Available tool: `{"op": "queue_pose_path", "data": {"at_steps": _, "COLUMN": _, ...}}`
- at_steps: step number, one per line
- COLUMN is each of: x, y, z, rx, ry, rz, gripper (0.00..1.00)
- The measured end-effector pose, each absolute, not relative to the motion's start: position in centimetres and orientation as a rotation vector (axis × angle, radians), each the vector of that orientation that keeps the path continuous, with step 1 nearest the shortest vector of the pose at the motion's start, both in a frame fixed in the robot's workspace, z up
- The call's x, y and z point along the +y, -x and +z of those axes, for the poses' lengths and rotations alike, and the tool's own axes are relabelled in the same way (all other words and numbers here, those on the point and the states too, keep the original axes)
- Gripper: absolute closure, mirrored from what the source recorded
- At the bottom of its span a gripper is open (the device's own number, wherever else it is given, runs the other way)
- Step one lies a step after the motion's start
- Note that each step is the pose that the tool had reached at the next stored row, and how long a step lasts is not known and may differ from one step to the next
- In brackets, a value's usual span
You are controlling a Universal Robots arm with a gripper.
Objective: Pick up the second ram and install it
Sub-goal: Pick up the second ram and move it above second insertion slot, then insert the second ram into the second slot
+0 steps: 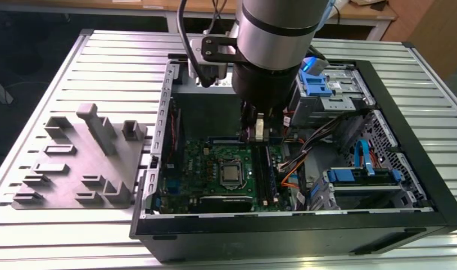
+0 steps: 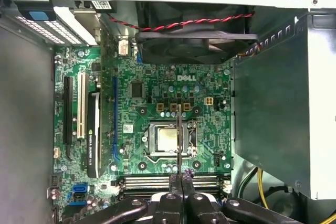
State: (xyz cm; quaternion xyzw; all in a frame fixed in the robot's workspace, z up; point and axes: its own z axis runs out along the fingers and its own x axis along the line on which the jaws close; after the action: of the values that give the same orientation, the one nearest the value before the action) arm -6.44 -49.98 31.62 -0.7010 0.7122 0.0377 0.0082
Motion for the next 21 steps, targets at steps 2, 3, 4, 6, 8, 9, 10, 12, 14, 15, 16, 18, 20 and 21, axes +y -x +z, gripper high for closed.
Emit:
{"op": "queue_pose_path", "data": {"at_steps": 2, "x": -49.98, "y": 6.44, "z": 31.55, "rx": 2.226, "ry": 2.191, "rz": 0.118, "gripper": 0.92}}
{"op": "queue_pose_path", "data": {"at_steps": 3, "x": -49.98, "y": 6.44, "z": 31.54, "rx": 2.226, "ry": 2.191, "rz": 0.118, "gripper": 0.92}}
{"op": "queue_pose_path", "data": {"at_steps": 4, "x": -49.98, "y": 6.44, "z": 31.53, "rx": 2.226, "ry": 2.191, "rz": 0.118, "gripper": 0.92}}
{"op": "queue_pose_path", "data": {"at_steps": 6, "x": -49.98, "y": 6.44, "z": 31.53, "rx": 2.226, "ry": 2.191, "rz": 0.118, "gripper": 0.92}}
{"op": "queue_pose_path", "data": {"at_steps": 8, "x": -49.98, "y": 6.44, "z": 31.53, "rx": 2.226, "ry": 2.191, "rz": 0.118, "gripper": 0.92}}
{"op": "queue_pose_path", "data": {"at_steps": 9, "x": -49.98, "y": 6.44, "z": 31.53, "rx": 2.226, "ry": 2.191, "rz": 0.118, "gripper": 0.92}}
{"op": "queue_pose_path", "data": {"at_steps": 10, "x": -49.98, "y": 6.44, "z": 31.52, "rx": 2.226, "ry": 2.191, "rz": 0.118, "gripper": 0.92}}
{"op": "queue_pose_path", "data": {"at_steps": 12, "x": -49.98, "y": 6.44, "z": 31.52, "rx": 2.226, "ry": 2.191, "rz": 0.118, "gripper": 0.92}}
{"op": "queue_pose_path", "data": {"at_steps": 14, "x": -49.98, "y": 6.44, "z": 31.52, "rx": 2.226, "ry": 2.191, "rz": 0.118, "gripper": 0.92}}
{"op": "queue_pose_path", "data": {"at_steps": 15, "x": -49.98, "y": 6.44, "z": 31.52, "rx": 2.227, "ry": 2.189, "rz": 0.118, "gripper": 0.92}}
{"op": "queue_pose_path", "data": {"at_steps": 16, "x": -49.98, "y": 6.44, "z": 31.51, "rx": 2.231, "ry": 2.184, "rz": 0.118, "gripper": 0.92}}
{"op": "queue_pose_path", "data": {"at_steps": 18, "x": -49.98, "y": 6.44, "z": 31.51, "rx": 2.25, "ry": 2.163, "rz": 0.118, "gripper": 0.92}}
{"op": "queue_pose_path", "data": {"at_steps": 20, "x": -49.98, "y": 6.44, "z": 31.49, "rx": 2.277, "ry": 2.134, "rz": 0.118, "gripper": 0.92}}
{"op": "queue_pose_path", "data": {"at_steps": 21, "x": -49.98, "y": 6.44, "z": 31.49, "rx": 2.292, "ry": 2.116, "rz": 0.118, "gripper": 0.92}}
